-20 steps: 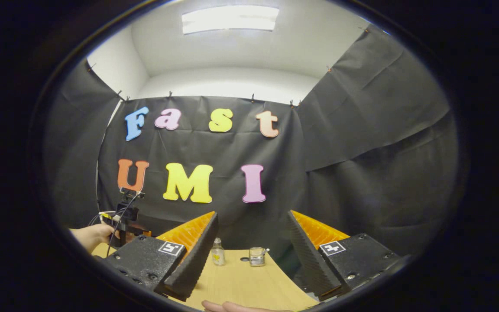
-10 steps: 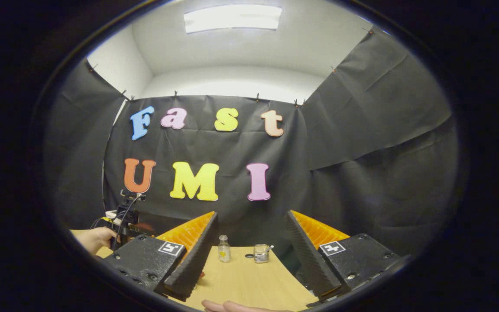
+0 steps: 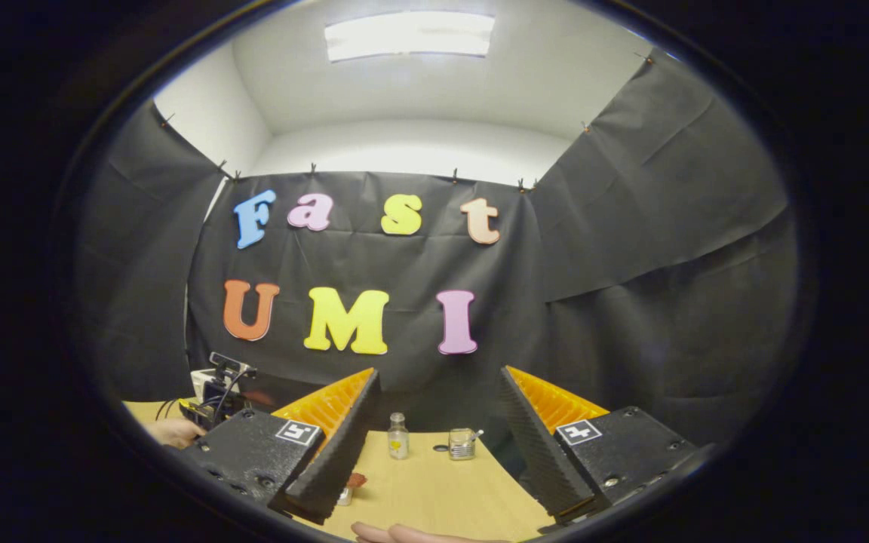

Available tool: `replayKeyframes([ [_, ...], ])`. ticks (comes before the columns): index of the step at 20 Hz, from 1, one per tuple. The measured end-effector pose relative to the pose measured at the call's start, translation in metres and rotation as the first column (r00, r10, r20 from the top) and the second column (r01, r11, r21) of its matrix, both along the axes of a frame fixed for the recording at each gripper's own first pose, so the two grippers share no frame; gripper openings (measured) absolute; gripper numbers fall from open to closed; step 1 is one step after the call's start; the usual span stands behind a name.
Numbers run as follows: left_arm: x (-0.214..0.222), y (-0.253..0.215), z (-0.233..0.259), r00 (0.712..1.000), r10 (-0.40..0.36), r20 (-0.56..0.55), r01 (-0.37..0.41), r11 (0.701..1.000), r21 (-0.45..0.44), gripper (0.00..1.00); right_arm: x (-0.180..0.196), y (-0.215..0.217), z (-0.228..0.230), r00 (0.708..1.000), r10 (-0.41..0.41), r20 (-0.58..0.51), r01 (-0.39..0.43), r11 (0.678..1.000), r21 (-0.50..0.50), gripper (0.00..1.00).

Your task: Open the electric oven with the left hand, put the food in, and close the electric oven.

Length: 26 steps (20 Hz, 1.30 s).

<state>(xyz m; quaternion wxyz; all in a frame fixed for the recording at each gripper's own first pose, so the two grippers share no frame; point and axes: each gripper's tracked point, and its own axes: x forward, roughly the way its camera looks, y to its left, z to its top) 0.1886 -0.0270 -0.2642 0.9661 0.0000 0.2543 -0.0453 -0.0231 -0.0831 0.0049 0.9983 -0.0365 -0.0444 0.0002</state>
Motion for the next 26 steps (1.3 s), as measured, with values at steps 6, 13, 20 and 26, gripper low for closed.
replayKeyframes([
  [6,-0.027,0.0,-0.026,1.0,-0.001,-0.027,0.001,1.0,0.0,0.95,0.002,0.007,-0.009,0.999,0.013,-0.032,-0.012,1.0,0.004,0.99],
  [13,-0.053,-0.004,-0.078,0.99,0.003,-0.14,-0.004,1.0,-0.007,0.95,0.006,0.012,-0.024,0.998,0.026,-0.065,-0.026,1.0,0.001,0.99],
  [20,-0.056,-0.006,-0.097,0.989,0.006,-0.149,-0.008,1.0,-0.015,0.95,0.015,0.017,-0.039,0.994,0.037,-0.106,-0.037,0.999,0.007,0.99],
  [26,-0.071,-0.002,-0.058,0.995,0.013,-0.098,-0.018,0.999,-0.048,0.94,0.033,0.04,-0.078,0.97,0.104,-0.219,-0.103,0.995,0.014,0.96],
])
